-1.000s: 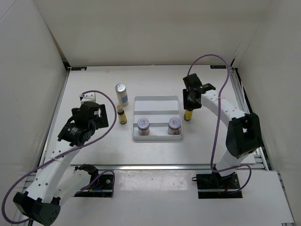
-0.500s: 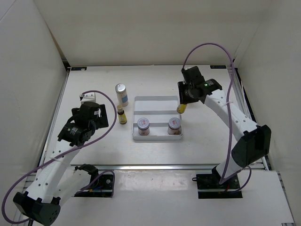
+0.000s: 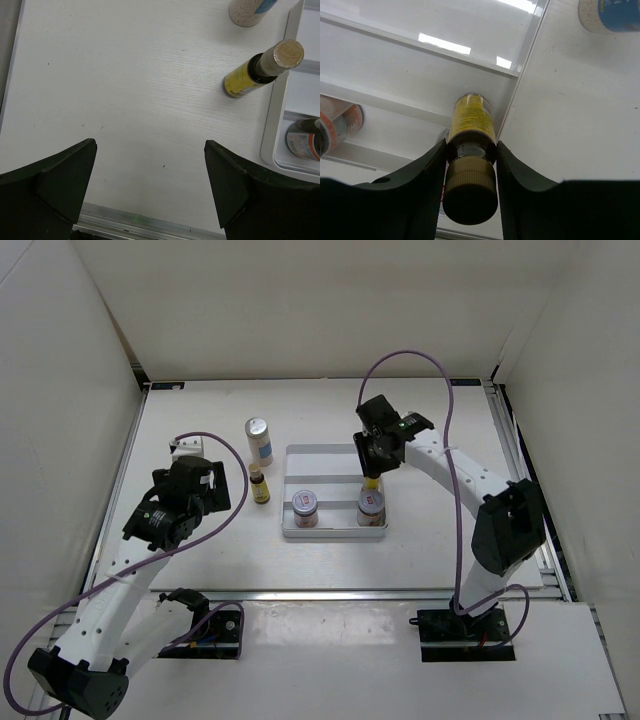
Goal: Organize the condiment bottles
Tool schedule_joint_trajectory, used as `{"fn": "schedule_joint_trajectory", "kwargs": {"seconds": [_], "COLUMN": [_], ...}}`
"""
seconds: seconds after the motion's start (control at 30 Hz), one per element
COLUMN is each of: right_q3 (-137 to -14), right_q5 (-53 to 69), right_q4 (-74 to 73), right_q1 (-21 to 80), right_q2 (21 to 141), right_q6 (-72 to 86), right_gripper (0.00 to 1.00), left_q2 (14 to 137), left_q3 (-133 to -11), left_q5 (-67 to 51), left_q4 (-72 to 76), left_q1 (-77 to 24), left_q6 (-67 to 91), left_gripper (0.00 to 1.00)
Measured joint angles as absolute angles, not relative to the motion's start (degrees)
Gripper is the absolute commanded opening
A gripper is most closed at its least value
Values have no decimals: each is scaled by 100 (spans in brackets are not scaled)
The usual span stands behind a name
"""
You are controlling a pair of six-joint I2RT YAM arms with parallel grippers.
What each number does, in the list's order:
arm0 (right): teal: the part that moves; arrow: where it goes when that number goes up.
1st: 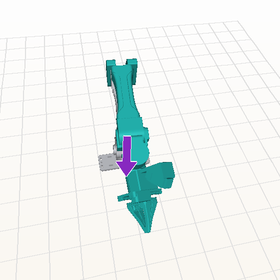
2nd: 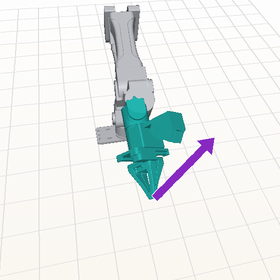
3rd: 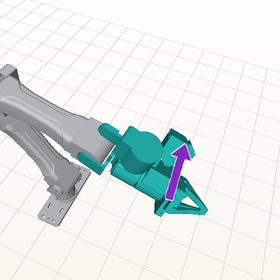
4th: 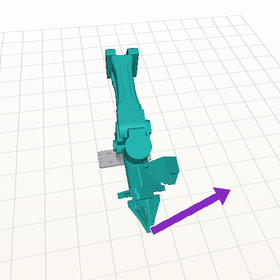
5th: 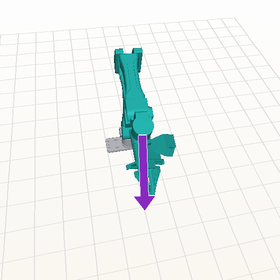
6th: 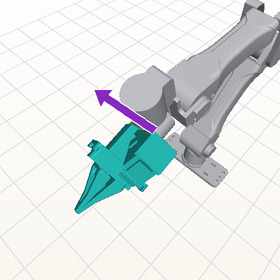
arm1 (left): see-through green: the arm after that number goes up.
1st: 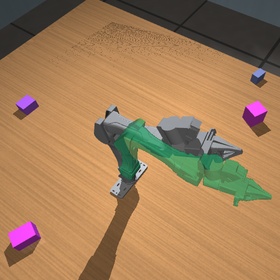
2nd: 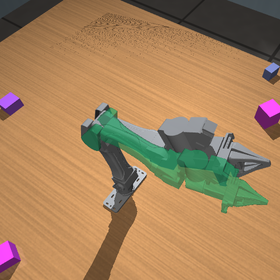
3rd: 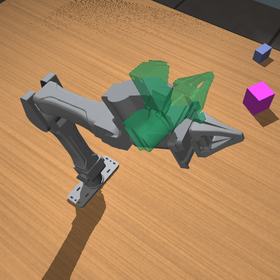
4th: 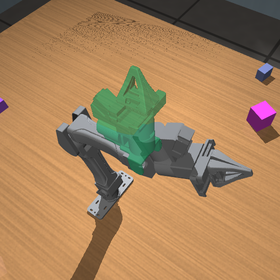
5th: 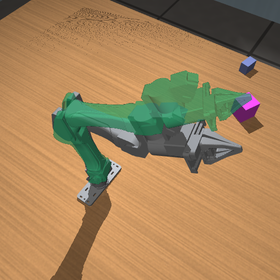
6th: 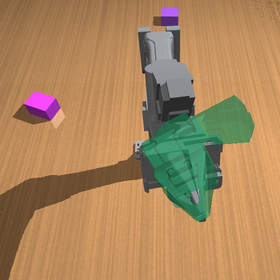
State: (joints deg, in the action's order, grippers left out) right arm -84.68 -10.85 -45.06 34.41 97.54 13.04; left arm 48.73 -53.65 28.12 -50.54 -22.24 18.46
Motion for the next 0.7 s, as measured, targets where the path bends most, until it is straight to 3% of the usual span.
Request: {"fn": "schedule_joint_trajectory", "kwargs": {"seconds": [0.13, 0.17, 0.2, 0.27, 0.3, 0.37, 0.4, 0.43, 0.7], "right_q3": [-8453, -8453, -8453, -8453, -8453, -8453, -8453, -8453, -9048], "right_q5": [-1186, -1197, -1205, -1223, -1225, -1221, -1225, -1232, -1426], "right_q4": [-4480, -4473, -4464, -4425, -4401, -4357, -4333, -4324, -4641], "right_q1": [3435, 3435, 3435, 3435, 3435, 3435, 3435, 3435, 3435], "right_q2": [9992, 10033, 10068, 10086, 10086, 10079, 10057, 10025, 9529], "right_q6": [1304, 1304, 1304, 1306, 1308, 1356, 1367, 1387, 1347], "right_gripper": [1, 6, 21, 33, 54, 75, 90, 98, 100], "left_q2": [4875, 4875, 4875, 4884, 4895, 4919, 4923, 4928, 5113], "left_q3": [-5365, -5365, -5365, -5365, -5365, -5365, -5365, -5360, -5352], "left_q5": [2812, 2812, 2812, 2810, 2810, 2799, 2794, 2788, 2517], "left_q4": [-5054, -5054, -5054, -5052, -5052, -5050, -5043, -5022, -4762], "left_q1": [-2224, -2224, -2224, -2224, -2224, -2224, -2224, -2224, -2222], "left_q6": [1846, 1848, 1846, 1846, 1846, 1846, 1846, 1844, 1826], "left_gripper": [100, 100, 100, 100, 100, 100, 100, 100, 100]}}
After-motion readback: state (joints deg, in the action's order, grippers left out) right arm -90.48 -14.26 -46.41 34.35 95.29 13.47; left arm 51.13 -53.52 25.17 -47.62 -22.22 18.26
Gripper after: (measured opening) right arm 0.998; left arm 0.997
